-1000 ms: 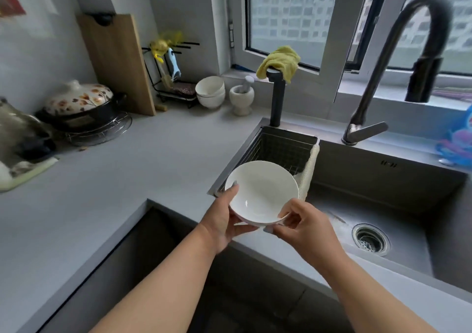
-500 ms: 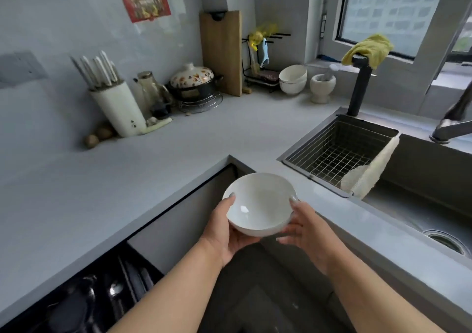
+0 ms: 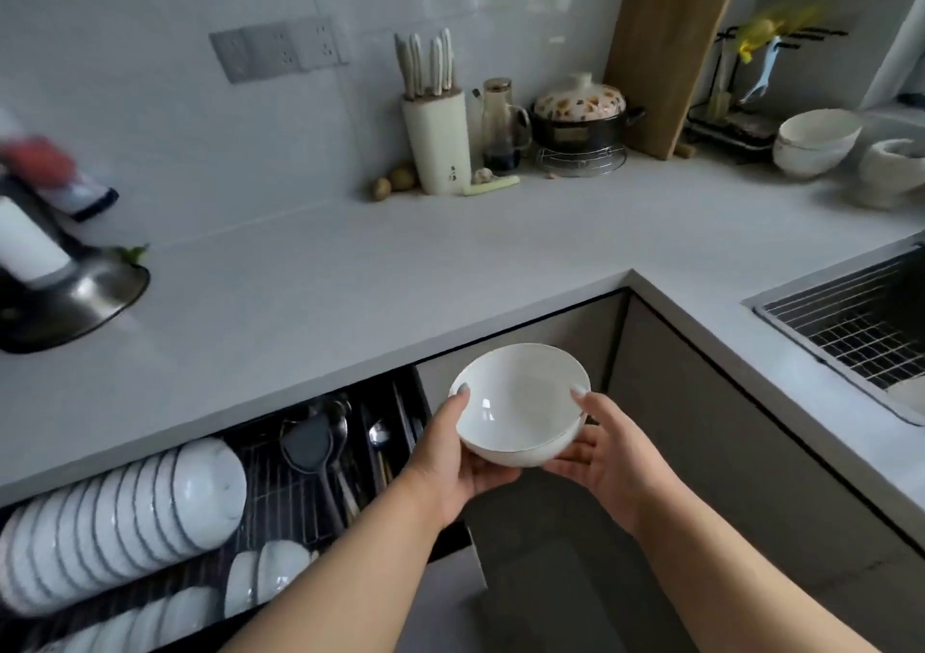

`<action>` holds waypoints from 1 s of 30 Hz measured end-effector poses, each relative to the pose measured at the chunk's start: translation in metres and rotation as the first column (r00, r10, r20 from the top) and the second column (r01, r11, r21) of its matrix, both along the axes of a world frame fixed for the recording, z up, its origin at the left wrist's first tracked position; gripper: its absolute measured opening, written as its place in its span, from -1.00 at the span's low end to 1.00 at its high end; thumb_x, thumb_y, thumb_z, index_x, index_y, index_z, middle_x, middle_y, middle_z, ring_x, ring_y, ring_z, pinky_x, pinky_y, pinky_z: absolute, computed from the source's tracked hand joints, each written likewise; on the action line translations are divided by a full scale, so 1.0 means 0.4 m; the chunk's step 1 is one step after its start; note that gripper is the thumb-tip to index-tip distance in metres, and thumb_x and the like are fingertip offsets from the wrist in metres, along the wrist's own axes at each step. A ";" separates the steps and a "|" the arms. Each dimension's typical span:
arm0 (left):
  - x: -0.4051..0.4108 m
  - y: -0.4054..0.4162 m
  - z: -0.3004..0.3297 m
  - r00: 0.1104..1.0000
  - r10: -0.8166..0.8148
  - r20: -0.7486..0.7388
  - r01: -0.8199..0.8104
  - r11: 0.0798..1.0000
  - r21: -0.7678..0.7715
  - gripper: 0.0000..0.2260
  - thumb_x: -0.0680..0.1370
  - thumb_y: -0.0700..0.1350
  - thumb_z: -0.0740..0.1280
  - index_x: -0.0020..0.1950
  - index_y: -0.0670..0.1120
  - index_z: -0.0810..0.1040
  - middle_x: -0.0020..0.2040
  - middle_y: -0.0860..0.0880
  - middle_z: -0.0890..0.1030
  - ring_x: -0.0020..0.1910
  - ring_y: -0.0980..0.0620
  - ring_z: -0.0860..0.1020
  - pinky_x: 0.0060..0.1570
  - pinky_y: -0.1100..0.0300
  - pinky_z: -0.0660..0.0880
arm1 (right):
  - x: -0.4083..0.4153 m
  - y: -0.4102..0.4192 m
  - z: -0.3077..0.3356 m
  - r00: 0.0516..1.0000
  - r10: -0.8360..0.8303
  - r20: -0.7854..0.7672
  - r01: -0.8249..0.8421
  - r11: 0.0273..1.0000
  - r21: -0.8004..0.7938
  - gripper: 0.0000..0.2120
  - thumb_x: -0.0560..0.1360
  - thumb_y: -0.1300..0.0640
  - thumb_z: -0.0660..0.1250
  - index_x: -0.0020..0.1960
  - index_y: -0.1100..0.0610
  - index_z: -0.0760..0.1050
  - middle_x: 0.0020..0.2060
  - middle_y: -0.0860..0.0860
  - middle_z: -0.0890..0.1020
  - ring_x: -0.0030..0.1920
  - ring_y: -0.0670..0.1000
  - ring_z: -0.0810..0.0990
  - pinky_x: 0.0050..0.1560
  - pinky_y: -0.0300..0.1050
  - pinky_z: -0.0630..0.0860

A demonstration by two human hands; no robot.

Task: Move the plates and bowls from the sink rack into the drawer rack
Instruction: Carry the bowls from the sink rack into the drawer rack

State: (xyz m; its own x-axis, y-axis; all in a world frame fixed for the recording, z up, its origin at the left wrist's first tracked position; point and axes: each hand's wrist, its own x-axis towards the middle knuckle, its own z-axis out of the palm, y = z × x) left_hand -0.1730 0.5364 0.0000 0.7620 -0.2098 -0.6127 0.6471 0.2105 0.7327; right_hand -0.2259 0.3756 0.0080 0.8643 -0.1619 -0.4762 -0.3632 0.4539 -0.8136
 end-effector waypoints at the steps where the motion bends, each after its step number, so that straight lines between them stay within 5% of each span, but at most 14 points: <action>1: -0.001 0.041 -0.004 1.000 0.010 -0.001 -0.010 1.000 0.017 -0.67 0.58 0.17 0.21 0.13 -0.05 0.52 0.04 -0.18 0.64 -0.04 -0.19 0.63 -0.16 -0.05 0.60 | 0.012 0.039 -0.004 1.000 0.021 -0.010 -0.022 1.000 -0.011 -0.82 0.54 0.03 0.24 0.05 0.13 0.46 0.01 0.33 0.58 -0.07 0.24 0.59 0.19 0.23 0.50; 7: -0.014 0.300 -0.048 0.998 0.055 0.037 -0.061 0.980 0.192 -0.64 0.61 0.19 0.15 0.16 -0.05 0.52 0.05 -0.17 0.63 -0.07 -0.12 0.64 -0.12 -0.07 0.61 | 0.066 0.262 -0.037 0.985 0.161 -0.056 -0.166 0.981 -0.103 -0.79 0.55 0.05 0.23 0.05 0.19 0.47 -0.25 0.19 0.59 -0.33 0.08 0.58 -0.11 0.05 0.57; 10: -0.025 0.424 -0.084 0.995 0.019 0.101 -0.055 0.928 0.369 -0.47 0.55 0.33 0.09 0.28 0.00 0.51 0.18 -0.06 0.60 0.10 -0.03 0.58 0.14 -0.07 0.53 | 0.091 0.360 -0.060 0.975 0.211 -0.071 -0.221 0.957 -0.188 -0.85 0.57 0.08 0.20 -0.04 0.14 0.49 -0.29 0.18 0.60 -0.30 0.10 0.60 -0.08 0.10 0.59; 13: -0.029 0.543 -0.131 0.978 -0.140 0.154 0.003 0.747 0.665 -0.42 0.56 0.33 -0.01 0.40 0.00 0.39 0.31 0.04 0.47 0.29 0.02 0.42 0.28 0.06 0.34 | 0.117 0.441 -0.096 0.959 0.267 -0.092 -0.282 0.918 -0.280 -0.82 0.56 0.06 0.23 -0.03 0.16 0.51 -0.18 0.22 0.61 -0.16 0.16 0.60 -0.20 0.03 0.59; 15: -0.032 0.619 -0.172 0.965 -0.214 0.149 0.001 0.577 0.817 -0.45 0.60 0.24 -0.02 0.44 -0.07 0.33 0.43 -0.08 0.39 0.38 -0.08 0.36 0.36 0.02 0.30 | 0.138 0.489 -0.129 0.942 0.308 -0.129 -0.334 0.873 -0.355 -0.64 0.46 -0.07 0.31 0.02 0.22 0.53 -0.11 0.24 0.60 -0.12 0.17 0.61 -0.30 -0.07 0.58; 18: -0.048 0.714 -0.224 0.937 -0.345 0.057 0.068 0.341 0.938 -0.43 0.64 0.19 -0.01 0.58 -0.06 0.07 0.58 -0.08 0.10 0.55 -0.05 0.04 0.51 0.03 0.02 | 0.168 0.546 -0.203 0.922 0.334 -0.195 -0.387 0.783 -0.488 -0.34 0.20 -0.28 0.35 0.10 0.18 0.50 -0.06 0.18 0.61 -0.09 0.15 0.64 -0.23 0.02 0.65; 21: -0.065 0.788 -0.268 0.886 -0.463 -0.039 0.126 0.158 0.979 -0.40 0.64 0.18 -0.07 0.59 -0.06 -0.14 0.60 -0.06 -0.14 0.56 -0.01 -0.20 0.48 0.06 -0.26 | 0.192 0.607 -0.253 0.900 0.335 -0.279 -0.436 0.684 -0.585 -0.32 0.25 -0.25 0.40 0.23 0.12 0.40 0.03 0.13 0.59 -0.06 0.13 0.63 -0.10 0.12 0.64; 25: -0.080 0.862 -0.317 0.826 -0.541 -0.158 0.198 0.016 0.980 -0.38 0.63 0.21 -0.13 0.56 -0.06 -0.28 0.57 -0.04 -0.27 0.52 0.02 -0.33 0.48 0.00 -0.33 | 0.216 0.681 -0.304 0.865 0.325 -0.382 -0.501 0.553 -0.665 -0.42 0.40 -0.08 0.43 0.30 0.13 0.34 0.15 0.17 0.53 -0.04 0.13 0.57 -0.24 -0.11 0.52; 30: -0.076 0.915 -0.362 0.781 -0.590 -0.205 0.216 -0.054 0.975 -0.36 0.59 0.27 -0.22 0.54 -0.05 -0.30 0.57 -0.02 -0.26 0.51 0.05 -0.34 0.49 -0.01 -0.33 | 0.228 0.740 -0.363 0.799 0.323 -0.507 -0.601 0.409 -0.687 -0.33 0.36 -0.15 0.43 0.36 0.06 0.30 0.22 0.16 0.44 0.10 0.17 0.53 0.08 0.05 0.54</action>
State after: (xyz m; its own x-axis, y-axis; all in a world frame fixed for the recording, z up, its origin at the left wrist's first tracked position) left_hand -0.2033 0.9023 -0.1446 0.9089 0.0554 -0.4133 0.1214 -0.9834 0.1351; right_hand -0.1346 0.6717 -0.1371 0.7953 -0.1930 -0.5747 -0.5507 -0.6264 -0.5517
